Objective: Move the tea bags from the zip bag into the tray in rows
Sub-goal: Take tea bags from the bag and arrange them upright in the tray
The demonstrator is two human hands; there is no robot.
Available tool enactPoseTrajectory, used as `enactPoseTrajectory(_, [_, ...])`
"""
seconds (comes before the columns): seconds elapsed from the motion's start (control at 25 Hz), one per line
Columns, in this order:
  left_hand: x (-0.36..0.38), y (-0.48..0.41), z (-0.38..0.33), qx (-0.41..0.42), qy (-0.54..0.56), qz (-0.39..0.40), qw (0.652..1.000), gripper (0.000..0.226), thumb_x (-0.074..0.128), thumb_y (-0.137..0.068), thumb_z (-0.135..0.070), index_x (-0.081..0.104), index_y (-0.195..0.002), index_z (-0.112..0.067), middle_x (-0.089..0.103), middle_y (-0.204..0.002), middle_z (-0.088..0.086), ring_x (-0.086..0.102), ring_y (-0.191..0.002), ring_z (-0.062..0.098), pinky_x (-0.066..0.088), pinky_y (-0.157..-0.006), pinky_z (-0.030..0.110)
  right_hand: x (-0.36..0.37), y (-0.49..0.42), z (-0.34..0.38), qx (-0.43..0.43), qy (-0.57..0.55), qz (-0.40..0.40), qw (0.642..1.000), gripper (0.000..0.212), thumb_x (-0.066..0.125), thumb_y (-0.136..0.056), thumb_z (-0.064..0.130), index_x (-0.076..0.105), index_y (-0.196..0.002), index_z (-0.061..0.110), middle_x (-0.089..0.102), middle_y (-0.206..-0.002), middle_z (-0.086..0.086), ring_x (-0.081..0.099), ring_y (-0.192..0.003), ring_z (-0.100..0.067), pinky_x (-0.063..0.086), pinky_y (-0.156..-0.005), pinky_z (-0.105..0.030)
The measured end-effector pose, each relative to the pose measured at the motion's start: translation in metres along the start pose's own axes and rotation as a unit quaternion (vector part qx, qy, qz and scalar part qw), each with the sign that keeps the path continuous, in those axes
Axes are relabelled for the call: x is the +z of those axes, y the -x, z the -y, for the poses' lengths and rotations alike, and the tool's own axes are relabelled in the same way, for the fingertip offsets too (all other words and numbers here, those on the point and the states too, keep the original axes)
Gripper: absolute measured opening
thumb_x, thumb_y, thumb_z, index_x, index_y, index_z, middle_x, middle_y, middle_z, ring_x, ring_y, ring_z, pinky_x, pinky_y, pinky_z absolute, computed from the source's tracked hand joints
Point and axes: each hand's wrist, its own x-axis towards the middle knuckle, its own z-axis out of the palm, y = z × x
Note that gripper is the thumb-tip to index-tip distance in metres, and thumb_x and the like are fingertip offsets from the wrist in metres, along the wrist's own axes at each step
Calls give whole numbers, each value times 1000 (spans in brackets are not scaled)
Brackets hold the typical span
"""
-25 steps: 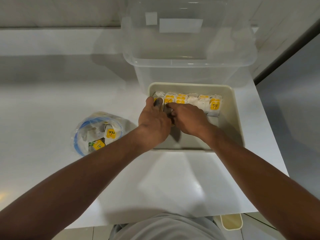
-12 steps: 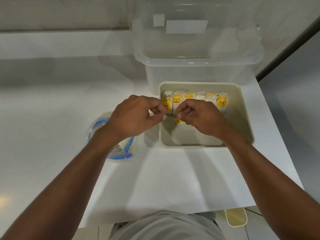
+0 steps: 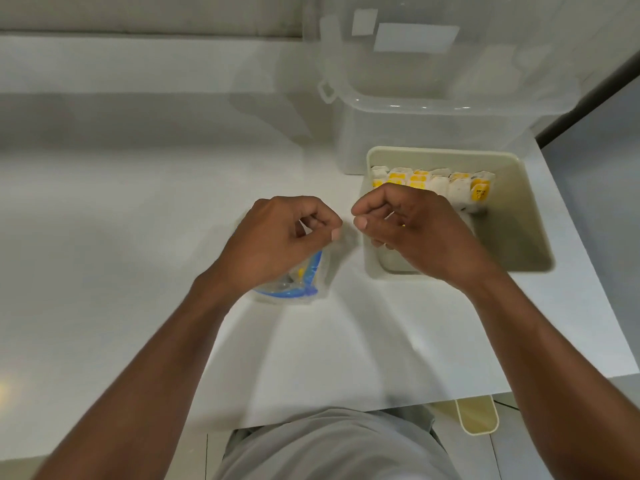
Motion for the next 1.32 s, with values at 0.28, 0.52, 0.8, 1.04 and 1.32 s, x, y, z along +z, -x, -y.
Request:
enactPoseTrajectory(0.28, [-26, 36, 51, -2, -106, -16, 994, 17, 68, -90, -28, 71, -101, -40, 70, -86, -18, 66, -76, 4, 53, -69, 27, 71, 12, 15, 12, -23, 42, 999, 7, 68, -90, 22, 70, -94, 27, 68, -76, 17, 68, -63, -5, 53, -62, -21])
enactPoseTrajectory(0.52, [-11, 64, 83, -8, -244, -51, 968, 24, 70, -87, -37, 68, -110, -40, 70, -104, -13, 69, -87, 19, 51, -65, 31, 123, 23, -4, 5, 249, -28, 968, 21, 57, -92, 48, 67, -109, 40, 72, -90, 16, 67, -82, -13, 55, -69, -32])
enactPoseTrajectory(0.8, [5, 58, 90, 35, -299, -65, 951, 22, 79, -76, -32, 74, -98, -34, 68, -88, -6, 64, -55, 26, 42, -45, 23, 137, 15, -11, -5, 257, -27, 966, 29, 60, -89, 50, 62, -116, 40, 71, -84, 16, 66, -80, -13, 50, -65, -25])
enactPoseTrajectory(1.04, [-1, 49, 78, -21, -155, -136, 978, 7, 68, -89, -39, 72, -86, -34, 69, -80, -15, 62, -60, 11, 46, -51, 25, 128, 18, -6, 61, 51, -25, 997, 16, 67, -88, 41, 70, -103, 35, 67, -75, 20, 62, -65, -1, 49, -64, -20])
enactPoseTrajectory(1.32, [-15, 46, 70, -90, -61, -167, 980, 9, 70, -89, -44, 72, -91, -36, 64, -74, -24, 62, -59, 4, 54, -59, 31, 122, 10, 1, 83, 100, -33, 991, 21, 64, -91, 37, 70, -110, 33, 69, -82, 17, 67, -75, -6, 54, -72, -25])
